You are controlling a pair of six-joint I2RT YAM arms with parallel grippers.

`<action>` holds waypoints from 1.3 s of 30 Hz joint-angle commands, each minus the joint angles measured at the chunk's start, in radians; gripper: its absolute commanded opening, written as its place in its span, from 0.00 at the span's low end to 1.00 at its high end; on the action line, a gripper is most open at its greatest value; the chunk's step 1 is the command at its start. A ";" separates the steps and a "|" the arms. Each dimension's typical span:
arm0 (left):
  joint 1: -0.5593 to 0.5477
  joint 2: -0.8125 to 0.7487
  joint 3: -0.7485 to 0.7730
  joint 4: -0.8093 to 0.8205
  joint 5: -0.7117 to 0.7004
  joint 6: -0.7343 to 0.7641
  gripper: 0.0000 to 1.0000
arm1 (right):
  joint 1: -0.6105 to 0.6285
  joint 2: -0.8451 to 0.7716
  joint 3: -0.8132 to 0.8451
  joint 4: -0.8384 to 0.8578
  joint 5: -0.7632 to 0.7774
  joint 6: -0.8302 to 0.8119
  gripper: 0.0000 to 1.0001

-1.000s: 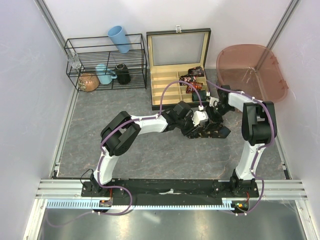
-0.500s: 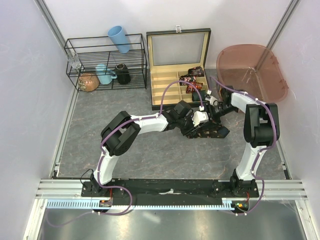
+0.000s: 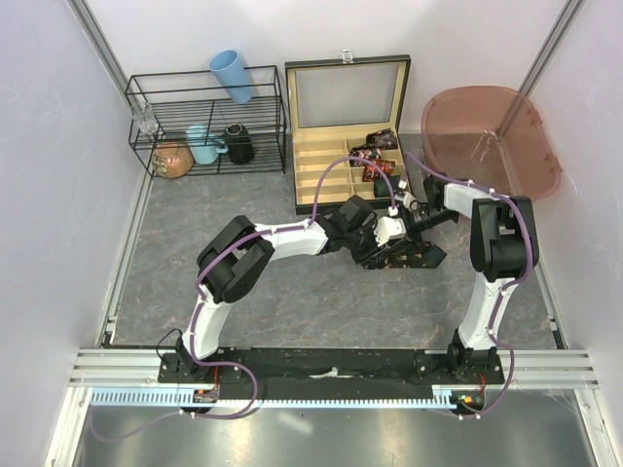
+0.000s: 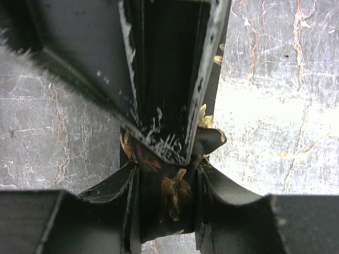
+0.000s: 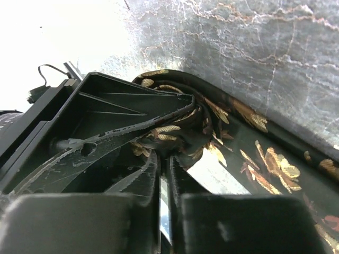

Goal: Roll the ties
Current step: Roll the tie at the center of the board.

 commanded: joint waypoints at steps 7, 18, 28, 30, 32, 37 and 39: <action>0.015 0.028 0.013 -0.062 0.056 0.029 0.47 | -0.008 0.032 -0.028 0.077 0.279 -0.008 0.00; 0.015 -0.012 0.027 0.052 0.142 -0.020 0.64 | -0.015 0.004 -0.066 0.123 0.438 0.072 0.00; 0.016 -0.001 0.038 0.167 0.137 -0.084 0.82 | -0.015 0.012 -0.074 0.190 0.533 0.141 0.00; 0.016 0.004 0.044 0.170 0.136 -0.092 0.82 | -0.011 0.016 -0.068 0.194 0.552 0.144 0.00; 0.016 0.002 0.040 0.176 0.124 -0.095 0.83 | -0.009 0.018 -0.069 0.195 0.560 0.144 0.00; 0.016 0.007 0.039 0.167 0.070 -0.110 0.84 | -0.009 0.025 -0.069 0.187 0.566 0.138 0.00; 0.016 0.024 0.056 0.152 0.065 -0.118 0.84 | -0.009 0.030 -0.066 0.184 0.564 0.137 0.00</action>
